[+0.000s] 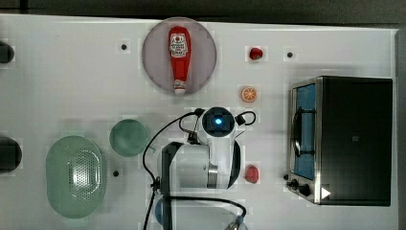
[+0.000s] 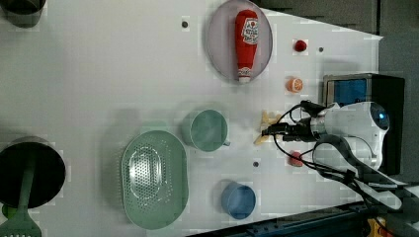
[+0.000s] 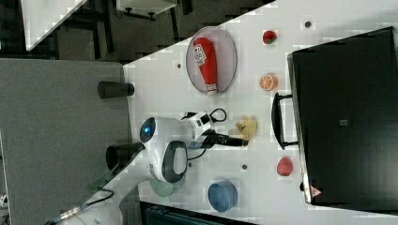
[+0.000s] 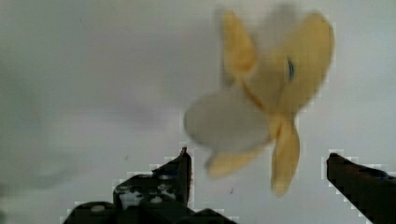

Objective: Pick Banana and place it in mug.

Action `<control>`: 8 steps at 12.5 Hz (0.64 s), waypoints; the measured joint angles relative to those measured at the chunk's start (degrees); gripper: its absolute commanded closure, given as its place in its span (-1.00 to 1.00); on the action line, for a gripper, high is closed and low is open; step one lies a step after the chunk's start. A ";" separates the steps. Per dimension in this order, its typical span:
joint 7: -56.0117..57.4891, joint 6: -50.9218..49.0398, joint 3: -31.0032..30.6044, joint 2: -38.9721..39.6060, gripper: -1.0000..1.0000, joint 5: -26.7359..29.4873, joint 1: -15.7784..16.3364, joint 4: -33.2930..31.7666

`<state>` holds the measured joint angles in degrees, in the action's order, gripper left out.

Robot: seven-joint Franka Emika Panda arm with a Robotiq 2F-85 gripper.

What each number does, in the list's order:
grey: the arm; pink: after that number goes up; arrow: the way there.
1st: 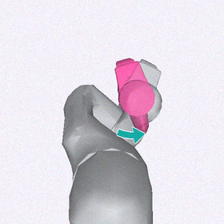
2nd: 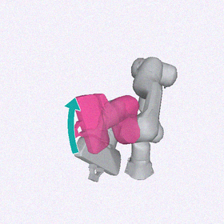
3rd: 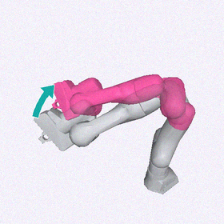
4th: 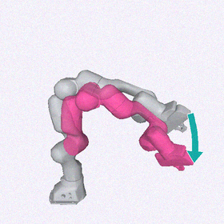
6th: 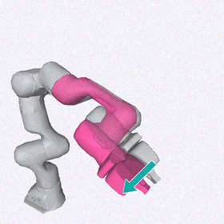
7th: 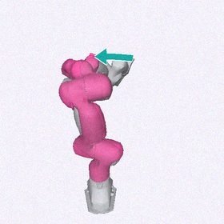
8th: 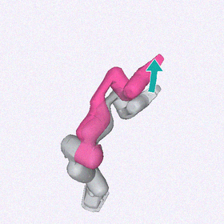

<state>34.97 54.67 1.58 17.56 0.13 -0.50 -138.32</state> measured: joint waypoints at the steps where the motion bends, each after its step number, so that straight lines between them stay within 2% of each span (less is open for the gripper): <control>1: 1.09 1.93 -0.04 0.87 -1.00 0.24 -0.17 0.45; 5: 4.87 8.50 0.09 3.87 -1.00 -0.33 -0.40 1.01; 6: 5.15 9.40 0.41 4.63 -0.93 -0.75 -0.30 1.01; 8: 5.15 9.40 0.61 4.85 -0.43 -0.66 -0.14 0.78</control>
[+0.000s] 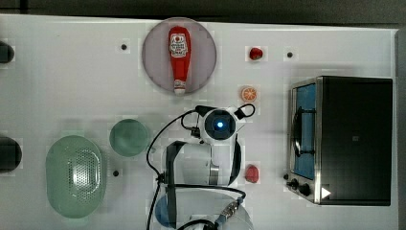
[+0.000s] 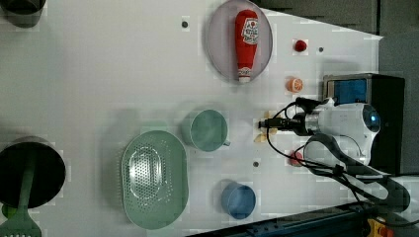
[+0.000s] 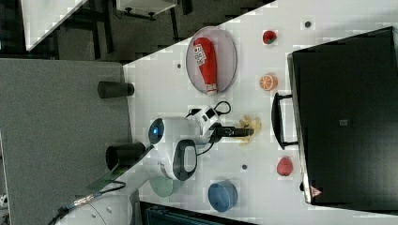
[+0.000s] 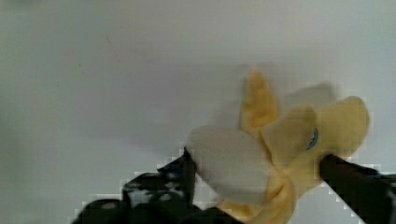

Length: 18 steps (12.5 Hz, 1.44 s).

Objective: Pick Banana and place it in mug.

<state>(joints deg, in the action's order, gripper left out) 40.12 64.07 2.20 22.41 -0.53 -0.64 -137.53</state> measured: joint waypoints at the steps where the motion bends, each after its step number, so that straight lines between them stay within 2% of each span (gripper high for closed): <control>1: 0.11 0.11 0.13 -0.11 -0.19 -0.60 -0.12 0.11; 3: 0.76 0.06 0.15 -0.92 0.26 0.58 -0.03 -0.11; 4: 0.76 0.11 -0.37 -1.19 0.40 0.18 -0.46 0.00; 8: 0.95 -0.62 -0.21 -2.52 0.40 0.69 0.21 0.34; 11: 0.92 -1.90 -0.15 -8.67 0.40 1.17 0.02 -2.24; 13: 0.78 -6.77 -0.62 -14.73 0.40 -0.48 -0.08 -2.46; 16: -2.57 -23.61 -2.95 -25.88 0.40 -1.01 -1.01 -0.67; 18: -6.35 -32.12 -6.04 -30.56 0.40 -0.49 -1.63 2.46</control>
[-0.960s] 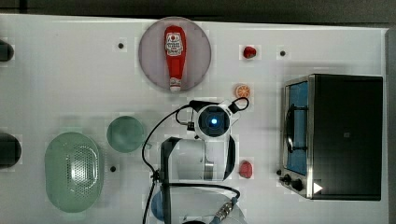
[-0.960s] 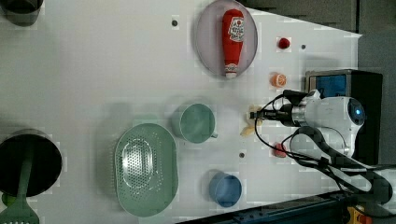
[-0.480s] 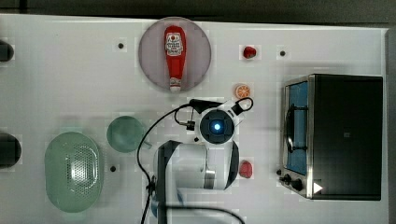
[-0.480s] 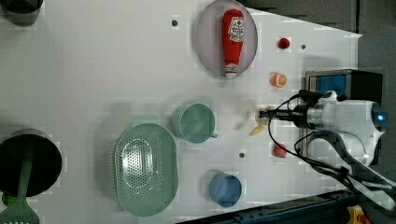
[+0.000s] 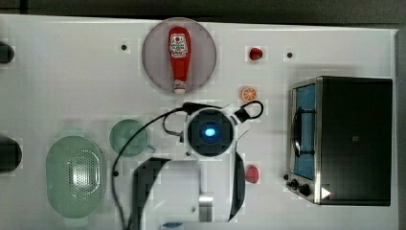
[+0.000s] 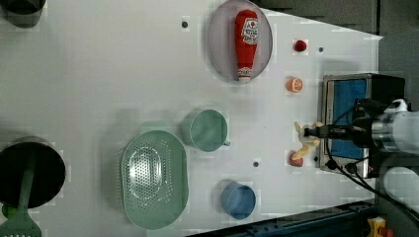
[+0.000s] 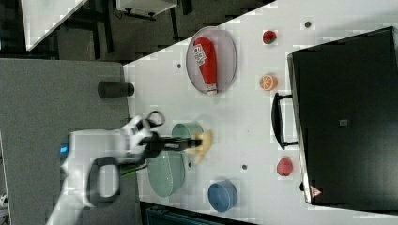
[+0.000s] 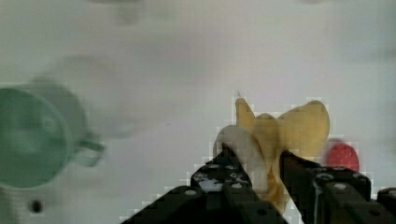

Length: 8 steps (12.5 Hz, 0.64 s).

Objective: Pick Banana and place it in mug.

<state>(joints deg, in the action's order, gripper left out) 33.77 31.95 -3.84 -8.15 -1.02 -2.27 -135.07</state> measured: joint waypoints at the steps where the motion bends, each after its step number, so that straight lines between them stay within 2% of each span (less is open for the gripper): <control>1: -2.35 -2.35 -1.18 -0.92 0.40 0.29 0.70 2.46; 3: -6.28 -4.29 -4.53 -2.90 0.40 0.26 1.52 5.71; 5: -11.47 -5.20 -8.29 -5.11 0.40 3.08 2.28 6.04; 8: -20.23 -5.13 -14.14 -4.45 0.40 3.96 3.25 5.93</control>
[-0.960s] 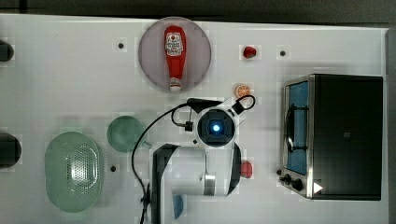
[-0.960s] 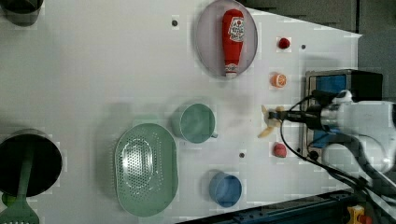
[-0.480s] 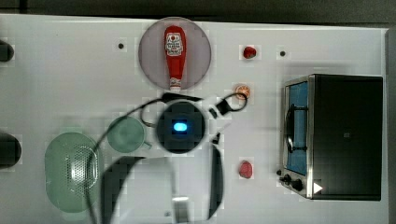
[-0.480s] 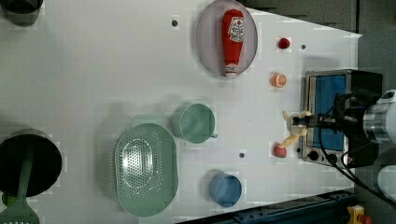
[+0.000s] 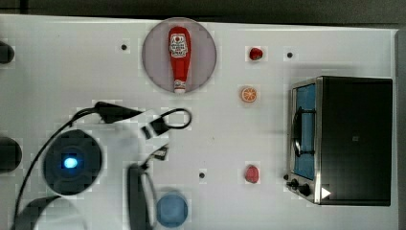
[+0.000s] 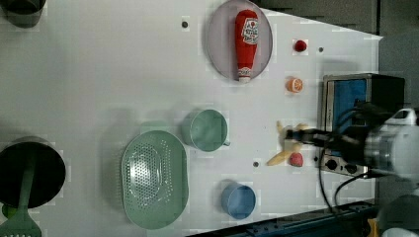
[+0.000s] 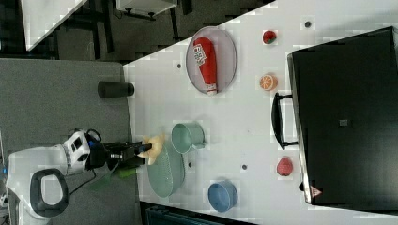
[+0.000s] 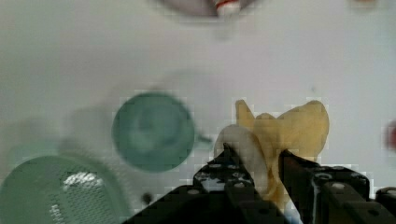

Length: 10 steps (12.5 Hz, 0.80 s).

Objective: Pick Banana and place it in mug.

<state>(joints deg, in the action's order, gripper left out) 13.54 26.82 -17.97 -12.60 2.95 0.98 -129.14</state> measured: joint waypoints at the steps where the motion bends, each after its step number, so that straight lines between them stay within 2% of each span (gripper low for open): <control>1: -3.12 -0.31 -0.97 1.37 0.40 1.44 1.13 -0.11; 3: -8.16 -1.41 -3.50 4.74 0.40 1.84 1.71 0.00; 6: -13.54 7.62 -6.03 11.50 0.40 2.98 1.67 -1.01; 7: -14.39 9.89 -6.60 13.74 0.32 3.23 1.85 -1.57; 10: -14.81 14.45 -6.81 17.84 -0.32 1.16 1.66 -4.25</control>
<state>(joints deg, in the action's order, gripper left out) -1.27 41.27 -24.79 5.25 4.10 2.64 -133.39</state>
